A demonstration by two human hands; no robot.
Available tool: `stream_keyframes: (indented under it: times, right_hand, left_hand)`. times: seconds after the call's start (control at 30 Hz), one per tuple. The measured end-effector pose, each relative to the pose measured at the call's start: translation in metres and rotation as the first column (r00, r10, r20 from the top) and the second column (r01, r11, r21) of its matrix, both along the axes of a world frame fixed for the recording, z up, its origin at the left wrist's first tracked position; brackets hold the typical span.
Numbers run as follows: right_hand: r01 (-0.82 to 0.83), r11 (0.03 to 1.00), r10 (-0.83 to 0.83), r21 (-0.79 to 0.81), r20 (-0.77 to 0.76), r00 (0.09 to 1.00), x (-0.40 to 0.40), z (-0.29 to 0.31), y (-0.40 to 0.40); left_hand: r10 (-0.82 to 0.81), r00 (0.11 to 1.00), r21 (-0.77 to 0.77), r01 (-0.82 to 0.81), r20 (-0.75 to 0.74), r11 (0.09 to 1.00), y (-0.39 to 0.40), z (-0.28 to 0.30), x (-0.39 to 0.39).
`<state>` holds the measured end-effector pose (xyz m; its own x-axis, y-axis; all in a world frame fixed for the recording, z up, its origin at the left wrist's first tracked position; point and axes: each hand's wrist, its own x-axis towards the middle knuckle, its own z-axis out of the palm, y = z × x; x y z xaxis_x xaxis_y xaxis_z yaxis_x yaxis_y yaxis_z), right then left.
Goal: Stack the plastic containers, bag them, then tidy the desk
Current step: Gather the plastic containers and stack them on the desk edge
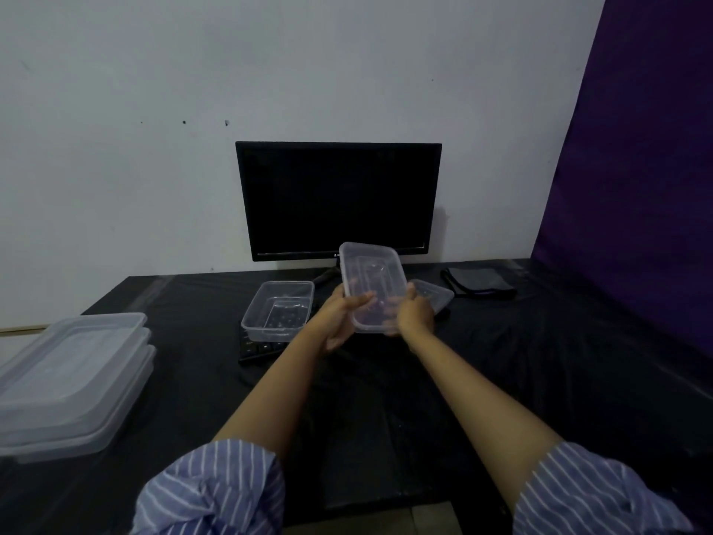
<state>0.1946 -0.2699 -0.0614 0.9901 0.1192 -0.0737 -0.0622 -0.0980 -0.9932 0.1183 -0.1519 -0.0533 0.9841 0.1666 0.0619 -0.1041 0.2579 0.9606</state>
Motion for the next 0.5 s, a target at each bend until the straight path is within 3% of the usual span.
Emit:
stream_keyframes:
  times: [0.17,0.37,0.5]
  right_hand:
    - [-0.1,0.994,0.098,0.039,0.061,0.993,-0.02,0.011,-0.008]
    - [-0.347,0.938,0.348,0.026,-0.059,0.936,-0.027,0.018,-0.013]
    - [-0.368,0.93,0.364,-0.013,-0.118,0.924,-0.029,0.031,-0.012]
  left_hand:
    - [0.089,0.995,0.05,-0.086,-0.046,0.995,-0.003,0.017,-0.004]
    - [0.396,0.903,0.017,-0.399,-0.167,0.917,0.015,0.035,0.003]
    - [0.454,0.878,0.101,-0.443,-0.151,0.891,0.007,0.037,-0.008]
